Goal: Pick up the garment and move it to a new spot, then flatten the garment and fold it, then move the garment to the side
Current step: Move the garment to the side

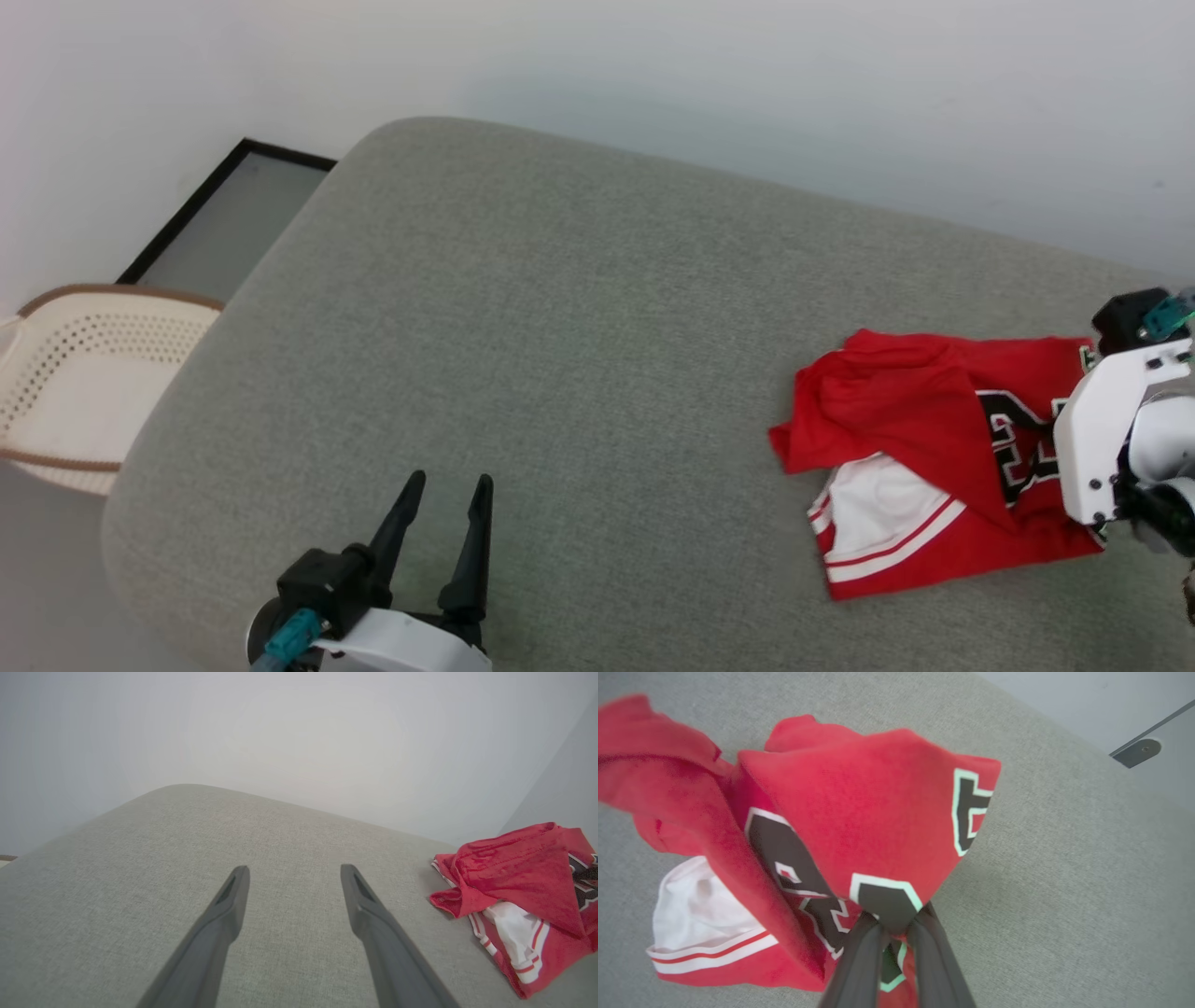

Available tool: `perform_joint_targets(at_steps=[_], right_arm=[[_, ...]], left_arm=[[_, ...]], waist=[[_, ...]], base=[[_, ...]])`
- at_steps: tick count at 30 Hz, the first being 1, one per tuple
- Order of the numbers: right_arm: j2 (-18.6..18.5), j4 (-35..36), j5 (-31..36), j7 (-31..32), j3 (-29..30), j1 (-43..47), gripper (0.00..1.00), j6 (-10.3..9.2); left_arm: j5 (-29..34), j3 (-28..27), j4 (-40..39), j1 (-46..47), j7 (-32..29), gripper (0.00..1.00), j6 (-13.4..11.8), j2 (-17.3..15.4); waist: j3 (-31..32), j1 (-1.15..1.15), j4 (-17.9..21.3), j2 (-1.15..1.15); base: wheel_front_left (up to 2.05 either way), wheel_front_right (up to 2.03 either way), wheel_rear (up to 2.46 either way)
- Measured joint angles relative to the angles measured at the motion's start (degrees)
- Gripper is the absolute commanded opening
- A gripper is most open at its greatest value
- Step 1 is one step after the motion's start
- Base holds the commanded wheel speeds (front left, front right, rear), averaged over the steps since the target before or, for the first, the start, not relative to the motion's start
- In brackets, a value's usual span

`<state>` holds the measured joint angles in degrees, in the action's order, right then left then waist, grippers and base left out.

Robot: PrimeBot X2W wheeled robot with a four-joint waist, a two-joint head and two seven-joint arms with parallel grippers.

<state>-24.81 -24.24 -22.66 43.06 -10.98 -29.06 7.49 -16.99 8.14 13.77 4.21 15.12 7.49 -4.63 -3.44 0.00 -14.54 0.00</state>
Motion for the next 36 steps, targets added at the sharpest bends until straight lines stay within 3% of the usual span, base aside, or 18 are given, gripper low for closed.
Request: perform_joint_targets(at_steps=[16,36], right_arm=[[-5.3,-0.4,-2.5,-1.8,-1.7,-3.1,0.0,0.0],[-16.9,-6.9,-4.6,-9.0,-1.1,-9.3,0.0,0.01]], left_arm=[[-0.2,0.9,0.0,-0.2,0.0,1.0,0.0,-1.0],[0.3,2.4,-1.5,5.5,0.0,1.0,0.0,-3.1]], waist=[[0.9,0.0,4.0,0.0],[-7.0,0.0,10.1,0.0]], base=[[0.0,0.0,0.0],[0.0,0.0,0.0]])
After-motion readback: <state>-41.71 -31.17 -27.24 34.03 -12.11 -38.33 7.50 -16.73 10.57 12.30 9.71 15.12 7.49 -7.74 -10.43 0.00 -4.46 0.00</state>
